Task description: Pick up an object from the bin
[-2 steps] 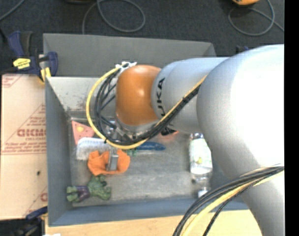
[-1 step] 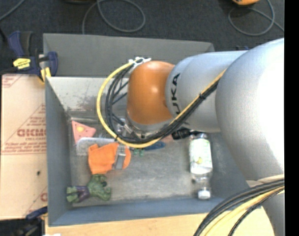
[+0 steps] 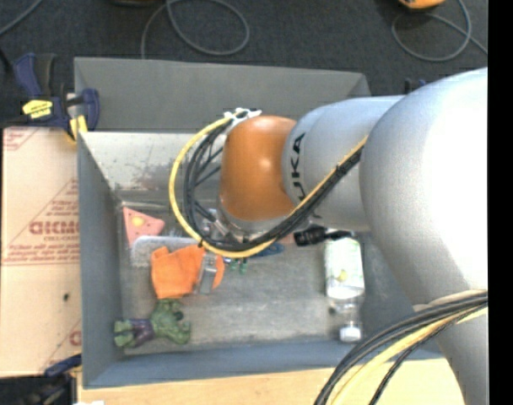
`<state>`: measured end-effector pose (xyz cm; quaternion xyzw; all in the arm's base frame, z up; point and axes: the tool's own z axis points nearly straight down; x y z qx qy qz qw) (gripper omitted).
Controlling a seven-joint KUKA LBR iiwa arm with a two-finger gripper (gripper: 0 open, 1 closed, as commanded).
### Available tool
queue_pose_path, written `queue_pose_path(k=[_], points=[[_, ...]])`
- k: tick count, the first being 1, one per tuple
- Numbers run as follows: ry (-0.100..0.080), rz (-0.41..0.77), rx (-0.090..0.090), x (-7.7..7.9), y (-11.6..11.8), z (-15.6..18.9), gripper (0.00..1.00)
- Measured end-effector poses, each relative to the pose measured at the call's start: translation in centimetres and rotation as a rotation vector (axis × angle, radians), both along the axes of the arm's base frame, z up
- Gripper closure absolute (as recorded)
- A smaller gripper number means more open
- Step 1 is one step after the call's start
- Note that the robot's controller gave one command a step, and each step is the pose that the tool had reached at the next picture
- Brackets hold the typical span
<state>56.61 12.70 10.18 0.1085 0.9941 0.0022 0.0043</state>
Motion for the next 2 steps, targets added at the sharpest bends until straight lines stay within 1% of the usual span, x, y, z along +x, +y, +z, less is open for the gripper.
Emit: queue_pose_path(k=[1,2], points=[[-0.009,0.010,0.001,-0.50,-0.36,-2.74,1.00],[-0.009,0.009,0.001,-0.50,-0.36,-2.74,1.00]])
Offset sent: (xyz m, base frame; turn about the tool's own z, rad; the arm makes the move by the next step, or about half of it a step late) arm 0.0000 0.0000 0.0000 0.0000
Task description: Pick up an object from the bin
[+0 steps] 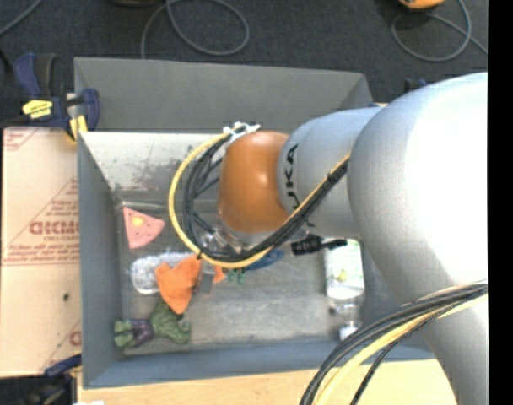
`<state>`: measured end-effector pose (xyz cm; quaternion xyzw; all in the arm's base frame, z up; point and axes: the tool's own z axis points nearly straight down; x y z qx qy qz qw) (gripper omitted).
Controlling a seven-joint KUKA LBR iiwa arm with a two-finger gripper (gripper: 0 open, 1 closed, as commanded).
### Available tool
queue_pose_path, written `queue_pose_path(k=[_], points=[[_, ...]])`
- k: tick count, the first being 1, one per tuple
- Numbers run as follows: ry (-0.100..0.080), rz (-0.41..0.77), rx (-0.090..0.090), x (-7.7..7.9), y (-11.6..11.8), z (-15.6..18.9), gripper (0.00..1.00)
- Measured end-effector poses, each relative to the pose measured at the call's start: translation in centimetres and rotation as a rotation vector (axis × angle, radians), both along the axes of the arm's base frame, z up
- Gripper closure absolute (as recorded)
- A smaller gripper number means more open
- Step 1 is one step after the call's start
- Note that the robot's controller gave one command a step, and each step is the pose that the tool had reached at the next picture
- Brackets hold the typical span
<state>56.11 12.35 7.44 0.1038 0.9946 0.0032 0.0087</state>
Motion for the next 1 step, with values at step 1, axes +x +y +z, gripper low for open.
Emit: queue_pose_path(k=[1], points=[[0.001,-0.001,0.000,-0.09,-0.02,0.40,1.00]])
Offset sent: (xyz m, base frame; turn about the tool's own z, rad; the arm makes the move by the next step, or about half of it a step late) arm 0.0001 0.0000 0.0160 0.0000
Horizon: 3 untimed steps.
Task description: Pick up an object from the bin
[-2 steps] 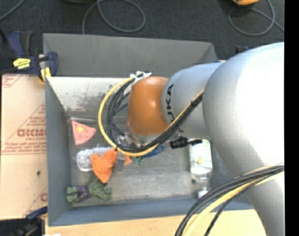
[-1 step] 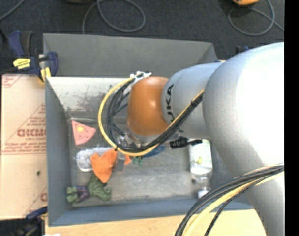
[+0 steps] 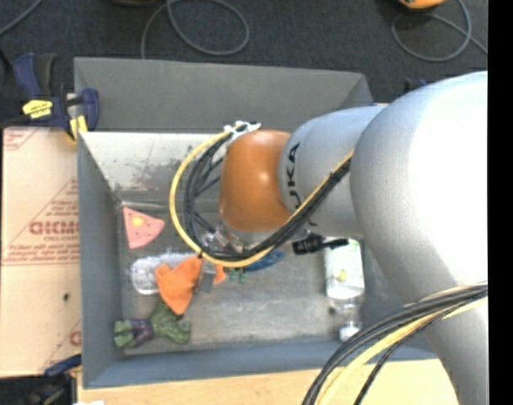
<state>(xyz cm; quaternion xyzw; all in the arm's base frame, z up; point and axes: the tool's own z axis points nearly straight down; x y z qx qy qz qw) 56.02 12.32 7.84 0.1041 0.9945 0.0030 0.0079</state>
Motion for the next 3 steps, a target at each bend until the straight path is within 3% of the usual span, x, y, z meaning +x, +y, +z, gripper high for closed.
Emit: queue_pose_path(k=[1,3], points=[[0.010,0.000,-0.002,-0.3,0.0,2.0,1.00],[0.013,0.000,-0.002,-0.3,0.0,5.6,1.00]])
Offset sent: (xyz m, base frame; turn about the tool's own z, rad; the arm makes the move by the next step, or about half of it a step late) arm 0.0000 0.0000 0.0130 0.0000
